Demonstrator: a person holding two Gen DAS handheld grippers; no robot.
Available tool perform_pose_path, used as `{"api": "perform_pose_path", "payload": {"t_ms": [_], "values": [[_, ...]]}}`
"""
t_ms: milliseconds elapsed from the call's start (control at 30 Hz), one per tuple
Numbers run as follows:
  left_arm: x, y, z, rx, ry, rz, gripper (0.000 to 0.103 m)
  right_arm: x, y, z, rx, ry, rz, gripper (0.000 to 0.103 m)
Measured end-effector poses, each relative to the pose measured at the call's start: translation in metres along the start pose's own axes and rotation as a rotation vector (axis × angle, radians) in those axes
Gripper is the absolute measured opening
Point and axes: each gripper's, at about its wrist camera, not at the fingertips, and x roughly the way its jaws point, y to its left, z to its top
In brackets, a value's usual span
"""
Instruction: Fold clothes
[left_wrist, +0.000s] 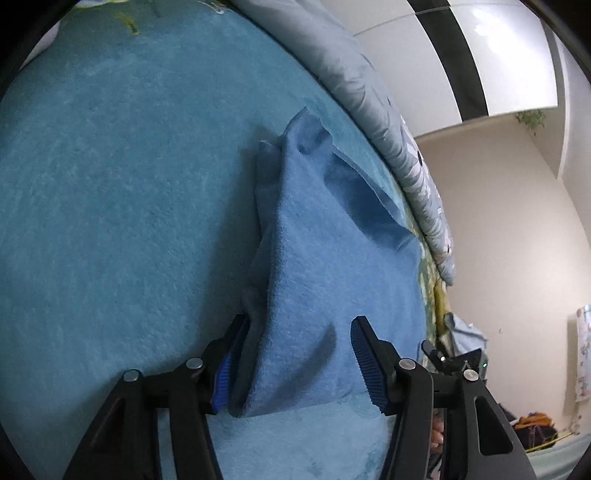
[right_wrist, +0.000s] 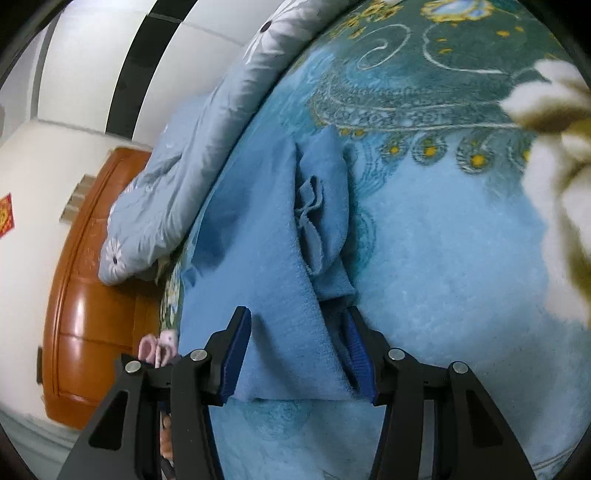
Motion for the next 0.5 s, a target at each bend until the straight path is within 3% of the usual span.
{"api": "perform_pose_path", "payload": {"t_ms": [33, 67, 133, 200, 333, 500], "values": [[-0.002, 0.001, -0.003, -0.008, -0.004, 0.014, 0.037, -0.001, -0.002, 0.0, 0.025, -0.007, 0.012, 0.041], [-0.004, 0.003, -0.005, -0.018, -0.005, 0.027, 0.025, -0.002, -0.004, 0.0, 0.048, -0.01, 0.022, 0.027], [-0.006, 0.007, -0.009, -0.053, -0.004, 0.015, 0.014, -0.004, -0.004, -0.002, 0.07, -0.016, 0.025, 0.017], [-0.013, 0.008, -0.016, -0.071, -0.017, 0.007, 0.01, -0.009, 0.001, -0.006, 0.059, -0.028, 0.019, 0.011], [-0.032, 0.005, -0.036, -0.061, -0.014, -0.017, 0.009, -0.023, 0.022, -0.019, -0.001, -0.039, 0.025, 0.009], [-0.06, 0.012, -0.09, -0.024, 0.043, -0.046, 0.009, -0.057, 0.016, -0.059, -0.025, -0.032, 0.058, 0.009]]}}
